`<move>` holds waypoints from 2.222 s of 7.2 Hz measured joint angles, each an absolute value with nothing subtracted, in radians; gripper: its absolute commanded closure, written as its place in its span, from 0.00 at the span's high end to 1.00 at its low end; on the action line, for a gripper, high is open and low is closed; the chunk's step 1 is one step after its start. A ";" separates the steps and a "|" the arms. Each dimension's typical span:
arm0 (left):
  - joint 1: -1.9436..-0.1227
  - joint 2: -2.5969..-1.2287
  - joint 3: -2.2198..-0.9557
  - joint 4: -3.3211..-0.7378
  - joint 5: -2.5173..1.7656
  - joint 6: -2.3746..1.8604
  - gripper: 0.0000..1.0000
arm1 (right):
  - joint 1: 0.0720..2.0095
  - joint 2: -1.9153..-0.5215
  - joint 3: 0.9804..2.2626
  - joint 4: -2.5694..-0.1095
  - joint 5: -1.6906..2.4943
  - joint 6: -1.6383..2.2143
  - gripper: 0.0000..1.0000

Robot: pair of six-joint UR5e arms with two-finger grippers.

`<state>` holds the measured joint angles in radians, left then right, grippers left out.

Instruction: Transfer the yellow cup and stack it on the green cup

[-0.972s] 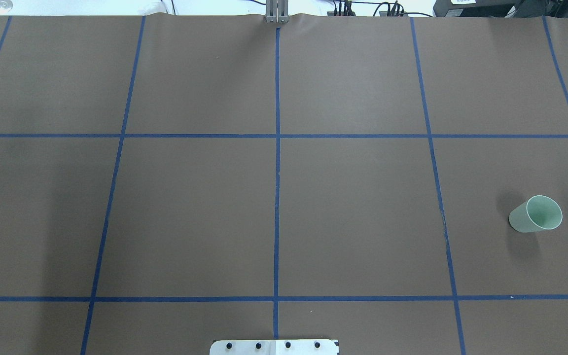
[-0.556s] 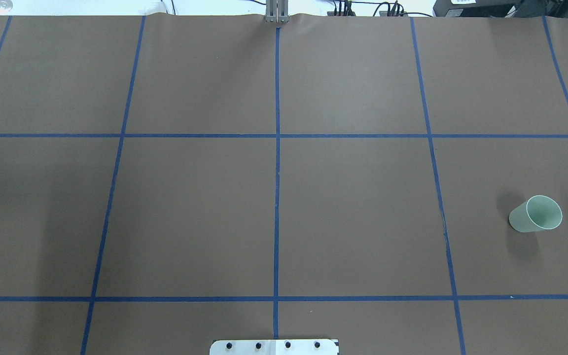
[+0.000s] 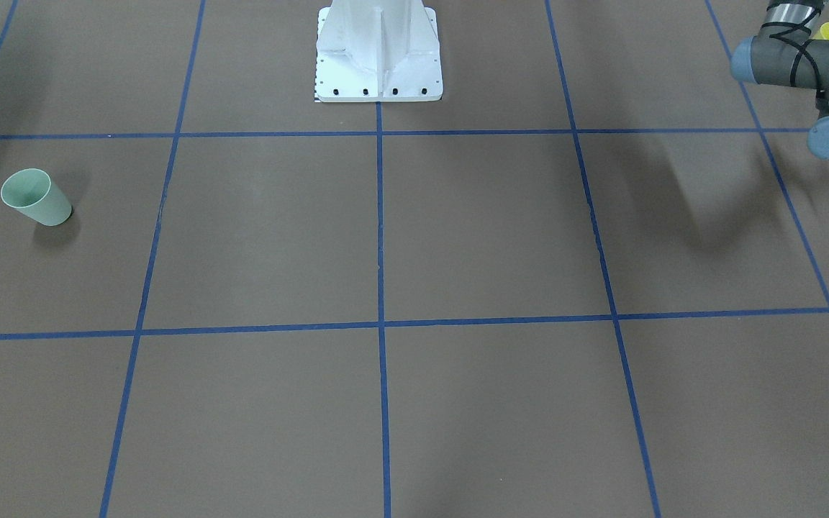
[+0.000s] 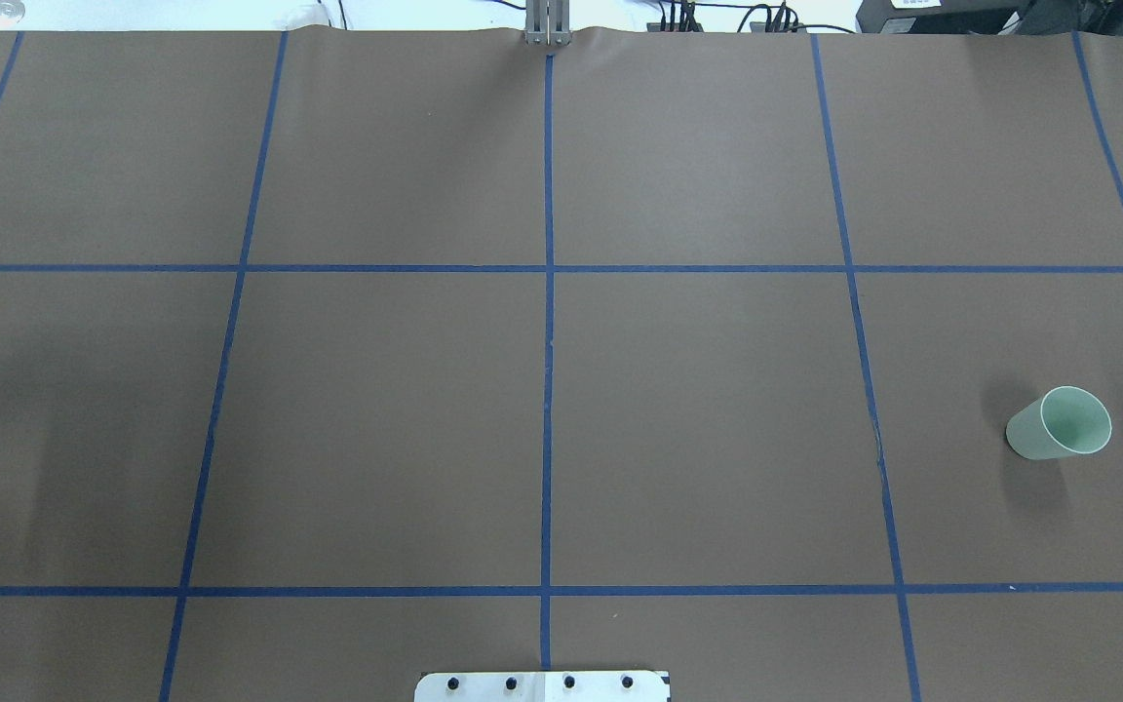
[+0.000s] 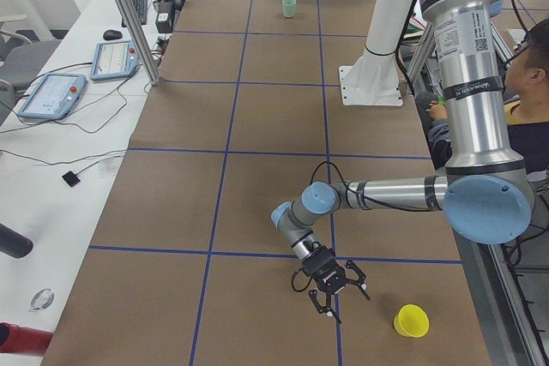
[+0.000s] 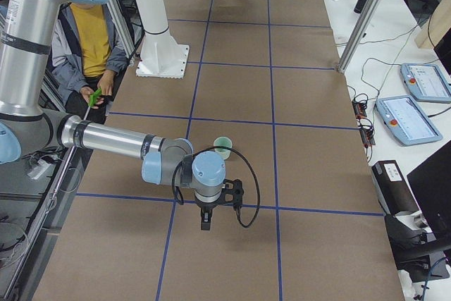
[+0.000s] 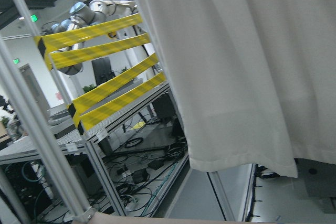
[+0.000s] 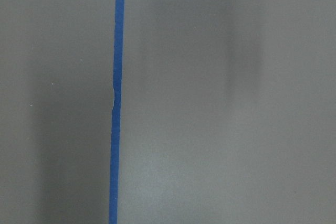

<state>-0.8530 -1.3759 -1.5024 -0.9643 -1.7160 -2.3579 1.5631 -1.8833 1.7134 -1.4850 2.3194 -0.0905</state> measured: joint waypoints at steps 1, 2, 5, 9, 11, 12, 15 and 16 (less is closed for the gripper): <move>-0.843 -1.404 -1.436 -0.966 -1.785 -2.413 1.00 | 1.563 -1.884 1.715 -1.485 2.319 -0.093 1.00; -0.834 -1.416 -1.400 -0.965 -1.849 -2.470 1.00 | 1.563 -1.883 1.716 -1.484 2.319 -0.094 1.00; -0.823 -1.418 -1.365 -0.933 -2.018 -2.537 1.00 | 1.563 -1.882 1.724 -1.483 2.321 -0.095 1.00; -0.822 -1.363 -1.339 -0.924 -2.120 -2.523 1.00 | 1.563 -1.882 1.726 -1.461 2.321 -0.095 1.00; -0.821 -1.350 -1.270 -1.000 -2.135 -2.523 1.00 | 1.563 -1.883 1.726 -1.453 2.321 -0.096 1.00; -0.821 -1.349 -1.228 -1.039 -2.137 -2.523 1.00 | 1.563 -1.884 1.725 -1.452 2.321 -0.096 1.00; -0.820 -1.347 -1.163 -1.089 -2.165 -2.517 1.00 | 1.563 -1.884 1.724 -1.451 2.321 -0.097 1.00; -0.820 -1.346 -1.154 -1.093 -2.175 -2.507 1.00 | 1.563 -1.884 1.725 -1.451 2.322 -0.097 1.00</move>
